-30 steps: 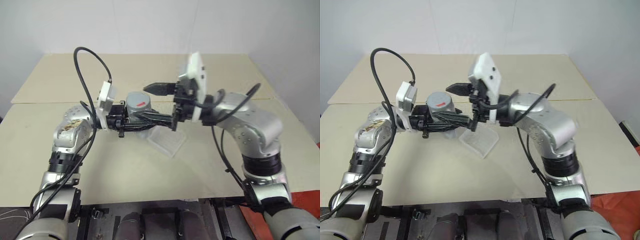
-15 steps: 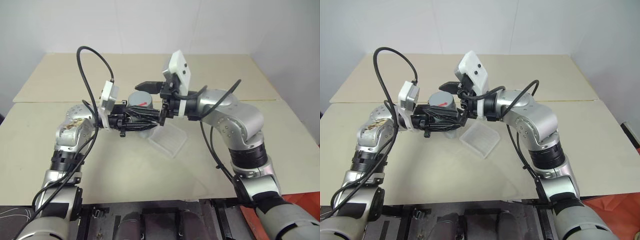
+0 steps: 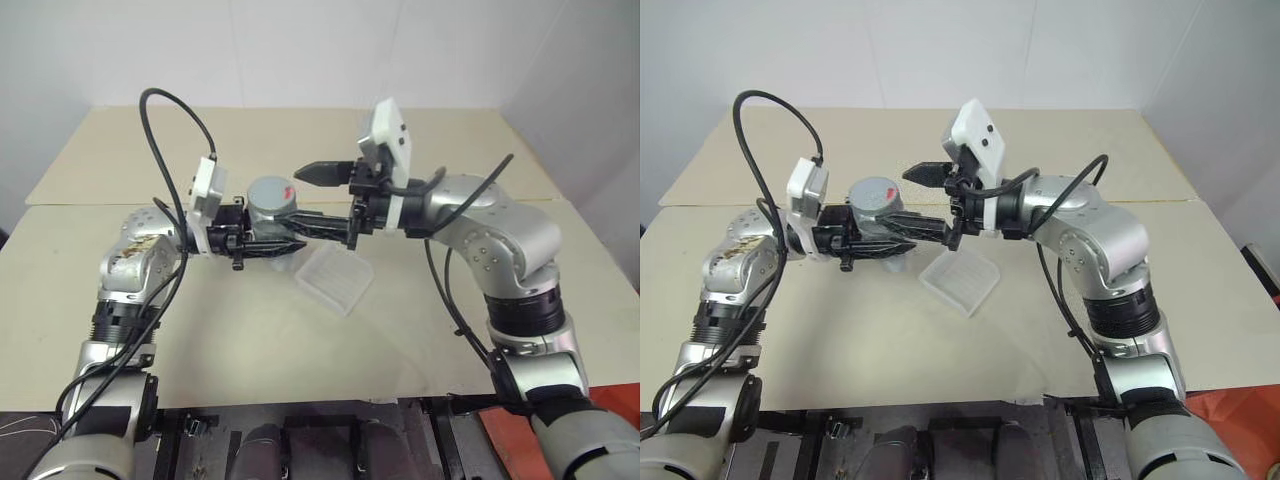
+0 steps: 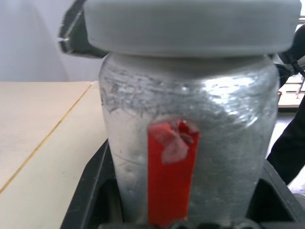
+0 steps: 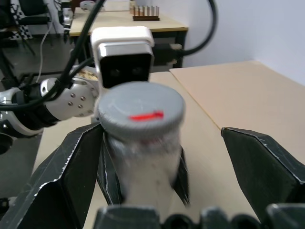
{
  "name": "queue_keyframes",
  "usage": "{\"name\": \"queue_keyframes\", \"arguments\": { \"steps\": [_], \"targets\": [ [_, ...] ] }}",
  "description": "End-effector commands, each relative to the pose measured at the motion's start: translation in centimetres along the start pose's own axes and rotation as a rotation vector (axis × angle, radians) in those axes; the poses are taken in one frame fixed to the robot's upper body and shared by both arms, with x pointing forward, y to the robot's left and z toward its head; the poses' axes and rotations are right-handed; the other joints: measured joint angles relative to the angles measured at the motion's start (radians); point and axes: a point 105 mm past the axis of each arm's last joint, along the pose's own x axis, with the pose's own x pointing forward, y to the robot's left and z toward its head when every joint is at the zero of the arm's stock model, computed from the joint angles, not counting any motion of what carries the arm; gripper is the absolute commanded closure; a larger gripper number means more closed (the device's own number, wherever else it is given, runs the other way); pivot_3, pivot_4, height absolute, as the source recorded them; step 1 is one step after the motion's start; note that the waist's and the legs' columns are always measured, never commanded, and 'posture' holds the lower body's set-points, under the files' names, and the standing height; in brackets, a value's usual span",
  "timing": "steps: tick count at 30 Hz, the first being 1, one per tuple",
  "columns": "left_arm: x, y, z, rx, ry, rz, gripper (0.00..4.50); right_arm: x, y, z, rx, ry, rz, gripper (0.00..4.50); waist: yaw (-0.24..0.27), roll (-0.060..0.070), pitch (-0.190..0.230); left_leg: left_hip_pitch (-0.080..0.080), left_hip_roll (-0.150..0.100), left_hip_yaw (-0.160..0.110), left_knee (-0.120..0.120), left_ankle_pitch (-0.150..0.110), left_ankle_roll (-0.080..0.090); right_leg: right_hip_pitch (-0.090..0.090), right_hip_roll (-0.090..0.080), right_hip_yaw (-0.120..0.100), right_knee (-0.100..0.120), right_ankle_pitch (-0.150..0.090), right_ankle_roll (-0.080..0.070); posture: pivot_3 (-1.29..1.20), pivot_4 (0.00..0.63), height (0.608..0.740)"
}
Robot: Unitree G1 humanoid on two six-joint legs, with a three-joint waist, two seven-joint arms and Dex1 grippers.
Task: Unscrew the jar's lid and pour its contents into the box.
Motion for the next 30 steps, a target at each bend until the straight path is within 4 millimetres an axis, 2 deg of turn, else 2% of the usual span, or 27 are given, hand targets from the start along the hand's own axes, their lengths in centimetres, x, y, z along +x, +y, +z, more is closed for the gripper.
{"name": "queue_keyframes", "arguments": {
  "steps": [1, 11, 14, 18, 23, 30],
  "targets": [
    [0.4, -1.0, 1.2, 0.068, -0.022, -0.068, 2.49, -2.3, -2.9, 1.1, -0.029, -0.040, -0.168, 0.03, 0.002, 0.000, 0.000, 0.000, 0.000, 0.000, 0.000, 0.000, 0.000, 0.000, 0.000, 0.000, 0.000, 0.000, 0.000, 0.00, 0.150, 0.740],
    [0.3, -1.0, 1.0, 0.064, -0.021, -0.067, 2.49, -3.2, -3.0, 1.0, -0.038, -0.028, -0.179, 0.03, -0.002, 0.000, 0.000, 0.000, 0.000, 0.000, 0.000, 0.000, 0.000, 0.000, 0.000, 0.000, 0.000, 0.000, 0.000, 0.00, 0.150, 0.740],
    [0.3, -0.8, 0.9, 0.055, -0.024, -0.060, 2.49, -3.5, -1.6, 1.3, -0.054, -0.031, -0.120, 0.03, 0.000, 0.000, 0.000, 0.000, 0.000, 0.000, 0.000, 0.000, 0.000, 0.000, 0.000, 0.000, 0.000, 0.000, 0.000, 0.00, 0.150, 0.740],
    [0.6, -0.8, 0.6, 0.046, -0.021, -0.061, 2.49, -3.4, 1.7, 2.3, -0.073, -0.091, 0.014, 0.03, 0.002, 0.000, 0.000, 0.000, 0.000, 0.000, 0.000, 0.000, 0.000, 0.000, 0.000, 0.000, -0.001, 0.000, 0.000, 0.00, 0.150, 0.740],
    [0.9, -0.8, 0.6, 0.044, -0.030, -0.065, 2.49, -1.7, 3.2, 2.0, -0.098, -0.074, 0.032, 0.03, 0.000, 0.000, 0.000, 0.000, 0.000, 0.000, 0.000, 0.000, 0.000, 0.000, 0.000, 0.000, -0.001, 0.000, 0.000, 0.00, 0.150, 0.740],
    [1.4, -0.6, 0.6, 0.051, -0.042, -0.073, 2.49, 1.0, 2.7, 2.1, -0.111, -0.068, 0.016, 0.03, -0.001, 0.000, 0.000, 0.001, 0.000, 0.000, 0.000, 0.000, 0.000, 0.000, 0.000, 0.000, 0.000, 0.000, 0.000, 0.00, 0.150, 0.740]
  ]
}}
